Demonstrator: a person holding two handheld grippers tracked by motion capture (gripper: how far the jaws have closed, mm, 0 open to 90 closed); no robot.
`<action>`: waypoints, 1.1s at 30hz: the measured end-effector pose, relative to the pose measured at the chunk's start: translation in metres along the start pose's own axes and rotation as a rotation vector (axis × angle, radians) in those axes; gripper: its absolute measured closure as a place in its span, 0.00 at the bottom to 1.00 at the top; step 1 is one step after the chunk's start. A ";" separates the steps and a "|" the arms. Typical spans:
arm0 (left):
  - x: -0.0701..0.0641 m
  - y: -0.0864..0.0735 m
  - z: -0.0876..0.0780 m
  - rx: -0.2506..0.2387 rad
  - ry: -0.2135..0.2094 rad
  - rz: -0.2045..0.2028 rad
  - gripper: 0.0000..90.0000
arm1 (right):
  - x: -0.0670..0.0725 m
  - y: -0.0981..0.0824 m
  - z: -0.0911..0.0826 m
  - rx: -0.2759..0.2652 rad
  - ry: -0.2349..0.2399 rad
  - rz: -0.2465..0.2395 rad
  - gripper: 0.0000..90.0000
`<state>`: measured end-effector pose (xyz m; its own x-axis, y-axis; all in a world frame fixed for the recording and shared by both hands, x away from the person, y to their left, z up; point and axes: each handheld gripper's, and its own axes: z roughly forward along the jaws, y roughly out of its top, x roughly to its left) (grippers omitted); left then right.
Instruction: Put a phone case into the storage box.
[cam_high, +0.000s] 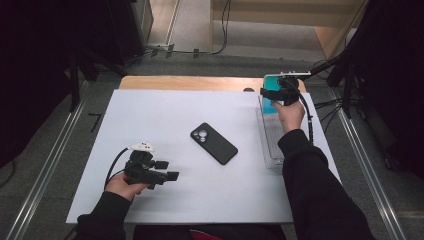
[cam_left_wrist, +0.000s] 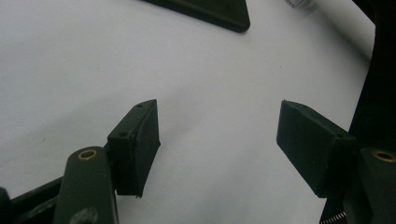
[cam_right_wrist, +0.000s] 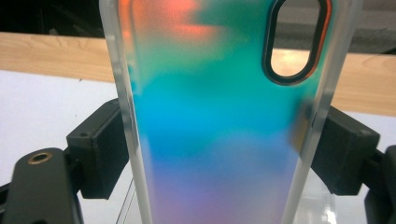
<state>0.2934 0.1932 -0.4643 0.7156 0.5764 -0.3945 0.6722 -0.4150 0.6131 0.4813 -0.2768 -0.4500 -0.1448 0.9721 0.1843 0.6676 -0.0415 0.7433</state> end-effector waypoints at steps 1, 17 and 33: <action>0.000 0.000 0.000 0.002 -0.001 0.002 0.33 | 0.000 -0.001 0.002 0.003 0.000 0.001 0.16; -0.001 0.000 0.003 0.012 -0.005 0.008 0.33 | 0.001 -0.004 0.013 0.001 -0.035 -0.020 0.10; 0.001 0.000 0.000 0.005 0.002 -0.003 0.33 | 0.004 0.002 -0.027 0.052 -0.001 0.005 0.00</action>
<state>0.2943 0.1933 -0.4646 0.7136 0.5785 -0.3951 0.6749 -0.4167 0.6090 0.4623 -0.2791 -0.4308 -0.1406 0.9722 0.1875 0.7057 -0.0345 0.7077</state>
